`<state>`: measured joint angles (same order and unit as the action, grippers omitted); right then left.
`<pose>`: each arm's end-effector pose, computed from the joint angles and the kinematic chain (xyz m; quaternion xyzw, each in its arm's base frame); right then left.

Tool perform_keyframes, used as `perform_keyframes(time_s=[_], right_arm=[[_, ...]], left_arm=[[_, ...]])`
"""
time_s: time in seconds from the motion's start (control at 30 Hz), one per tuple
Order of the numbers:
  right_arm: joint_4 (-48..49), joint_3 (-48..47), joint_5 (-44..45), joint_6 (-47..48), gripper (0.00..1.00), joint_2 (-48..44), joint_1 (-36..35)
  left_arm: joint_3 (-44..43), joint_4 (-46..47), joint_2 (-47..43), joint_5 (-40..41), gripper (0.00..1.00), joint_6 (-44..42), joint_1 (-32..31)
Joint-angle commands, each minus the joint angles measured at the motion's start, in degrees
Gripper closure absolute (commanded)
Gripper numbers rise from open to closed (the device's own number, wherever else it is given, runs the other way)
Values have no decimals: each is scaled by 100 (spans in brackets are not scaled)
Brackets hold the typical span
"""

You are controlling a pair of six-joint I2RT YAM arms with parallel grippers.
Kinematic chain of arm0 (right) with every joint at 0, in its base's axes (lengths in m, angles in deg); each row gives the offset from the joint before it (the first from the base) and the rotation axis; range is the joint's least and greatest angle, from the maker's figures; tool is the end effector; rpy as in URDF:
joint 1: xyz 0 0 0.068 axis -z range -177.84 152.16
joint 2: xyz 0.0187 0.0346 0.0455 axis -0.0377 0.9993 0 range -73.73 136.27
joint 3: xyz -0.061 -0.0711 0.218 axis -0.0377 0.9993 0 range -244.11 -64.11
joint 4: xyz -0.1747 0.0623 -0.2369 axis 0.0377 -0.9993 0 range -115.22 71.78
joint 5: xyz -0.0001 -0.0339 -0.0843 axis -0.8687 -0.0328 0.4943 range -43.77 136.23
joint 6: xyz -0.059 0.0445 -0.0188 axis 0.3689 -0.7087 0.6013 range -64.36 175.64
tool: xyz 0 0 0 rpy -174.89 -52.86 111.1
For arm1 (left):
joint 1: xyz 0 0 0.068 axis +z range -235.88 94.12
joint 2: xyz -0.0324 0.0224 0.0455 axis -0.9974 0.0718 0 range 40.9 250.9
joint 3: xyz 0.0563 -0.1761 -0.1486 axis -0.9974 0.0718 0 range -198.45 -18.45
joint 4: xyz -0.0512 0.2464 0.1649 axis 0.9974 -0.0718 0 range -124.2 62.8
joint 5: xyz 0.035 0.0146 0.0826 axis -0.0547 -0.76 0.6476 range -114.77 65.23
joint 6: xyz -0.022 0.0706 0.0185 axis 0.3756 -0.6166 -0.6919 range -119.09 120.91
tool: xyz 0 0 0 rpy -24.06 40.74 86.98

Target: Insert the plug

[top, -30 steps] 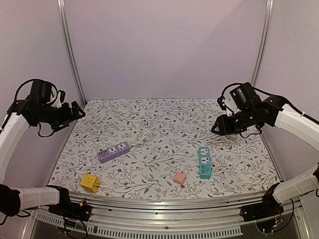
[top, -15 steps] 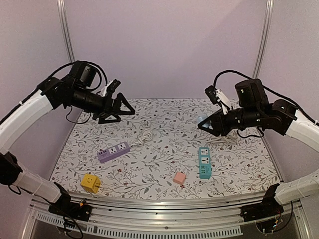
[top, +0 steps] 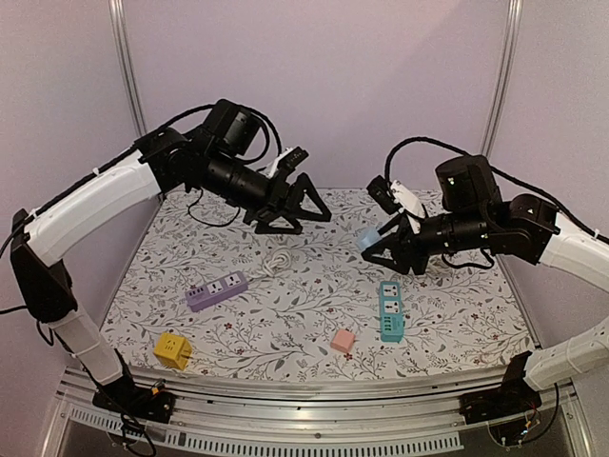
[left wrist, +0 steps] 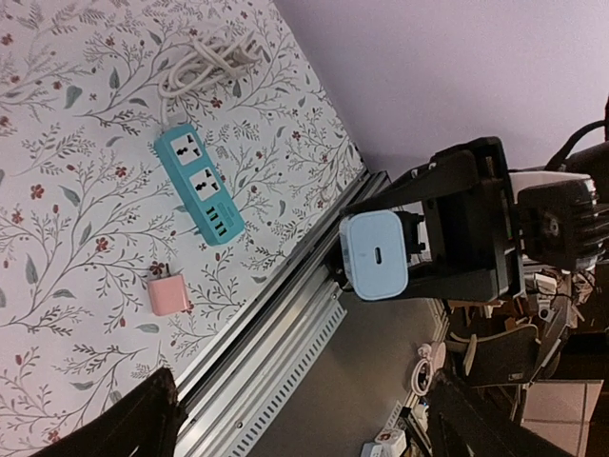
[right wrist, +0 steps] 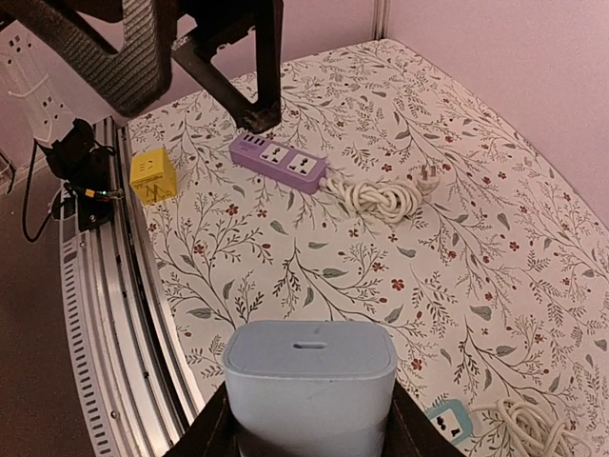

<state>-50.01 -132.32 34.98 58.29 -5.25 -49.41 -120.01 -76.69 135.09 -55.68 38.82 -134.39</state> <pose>0.2013 0.2743 0.3105 -0.4390 0.7534 0.2776 0.4032 0.2463 -0.3285 0.3493 0.1891 0.8672 -0.4452 0.1182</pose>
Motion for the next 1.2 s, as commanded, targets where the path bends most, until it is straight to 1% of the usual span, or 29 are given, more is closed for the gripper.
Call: perform_keyframes(time_s=[0.0,0.2,0.4,0.6,0.77,0.9,1.0,1.17], right_arm=[[46,-54,-159,456,100,40,-93],[193,28,-177,480,100,-53,-106],[212,22,-98,422,100,-38,-214],[211,-43,0,452,100,52,-306],[204,-152,129,499,100,160,-349],[191,-201,277,514,100,231,-359],[188,-207,311,531,100,244,-371],[206,-198,336,581,100,244,-370]], left_arm=[[-379,20,344,-25,11,81,-281],[-626,-78,714,24,15,91,-527],[-848,-57,1010,-64,19,196,-626],[-1124,140,1281,-214,26,400,-655],[-1111,141,1405,-237,33,430,-732],[-1076,137,1428,-271,36,424,-811],[-1024,227,1433,-328,42,449,-832],[-1024,271,1508,-347,60,461,-847]])
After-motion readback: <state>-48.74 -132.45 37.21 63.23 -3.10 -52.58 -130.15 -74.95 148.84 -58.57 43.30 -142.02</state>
